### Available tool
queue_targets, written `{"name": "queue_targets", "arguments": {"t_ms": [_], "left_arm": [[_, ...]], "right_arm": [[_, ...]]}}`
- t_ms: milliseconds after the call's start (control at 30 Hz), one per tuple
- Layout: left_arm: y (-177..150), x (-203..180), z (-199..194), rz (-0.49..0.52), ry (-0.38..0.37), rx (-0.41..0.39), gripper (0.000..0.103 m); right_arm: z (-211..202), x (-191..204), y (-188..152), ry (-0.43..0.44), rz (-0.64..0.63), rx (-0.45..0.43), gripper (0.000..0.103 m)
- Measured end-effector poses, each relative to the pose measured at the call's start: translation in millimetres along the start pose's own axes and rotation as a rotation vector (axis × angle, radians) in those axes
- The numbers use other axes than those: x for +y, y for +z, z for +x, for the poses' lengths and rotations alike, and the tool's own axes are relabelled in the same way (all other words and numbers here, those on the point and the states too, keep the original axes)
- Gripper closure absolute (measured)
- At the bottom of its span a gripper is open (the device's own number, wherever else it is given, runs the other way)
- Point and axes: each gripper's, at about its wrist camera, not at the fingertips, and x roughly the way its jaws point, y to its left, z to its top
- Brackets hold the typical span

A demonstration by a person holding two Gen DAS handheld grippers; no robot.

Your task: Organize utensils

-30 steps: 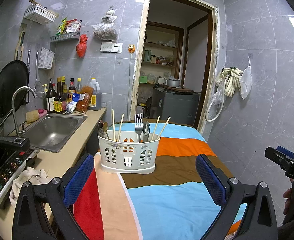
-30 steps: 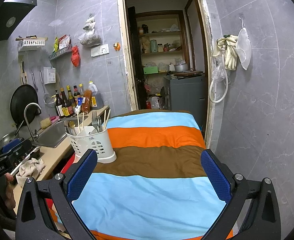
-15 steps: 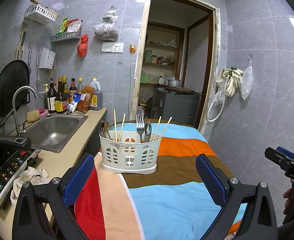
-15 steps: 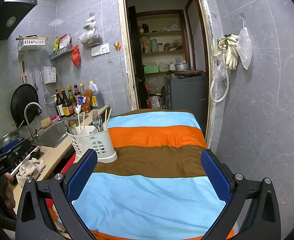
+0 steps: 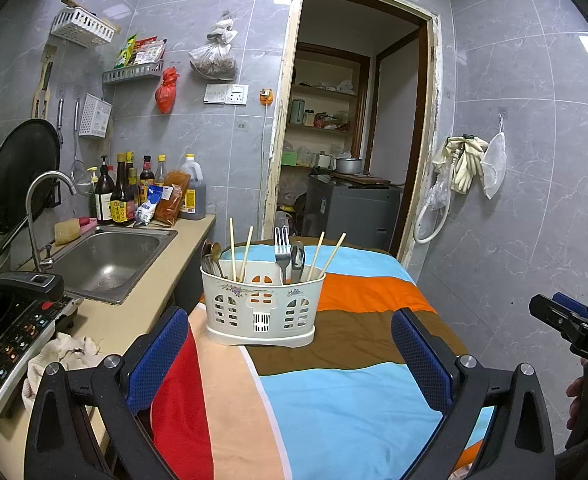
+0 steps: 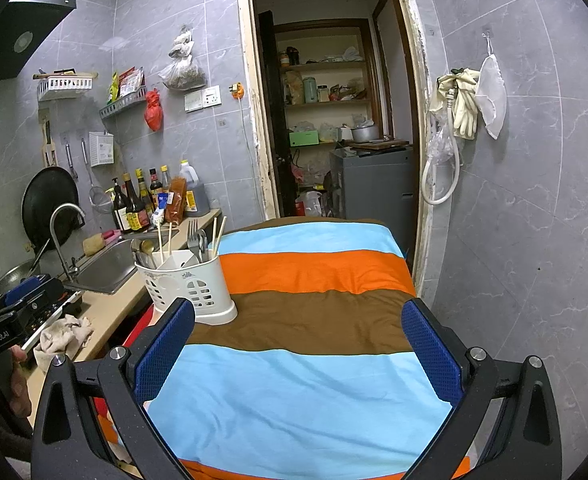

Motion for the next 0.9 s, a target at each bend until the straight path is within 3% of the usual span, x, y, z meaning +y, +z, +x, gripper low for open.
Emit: {"name": "queue_targets", "arguments": {"t_ms": [900], "left_arm": [[-1.8, 2.2, -0.1, -0.007, 0.005, 0.0, 0.001]], "right_arm": [[-0.6, 2.5, -0.1, -0.002, -0.002, 0.001, 0.001]]}}
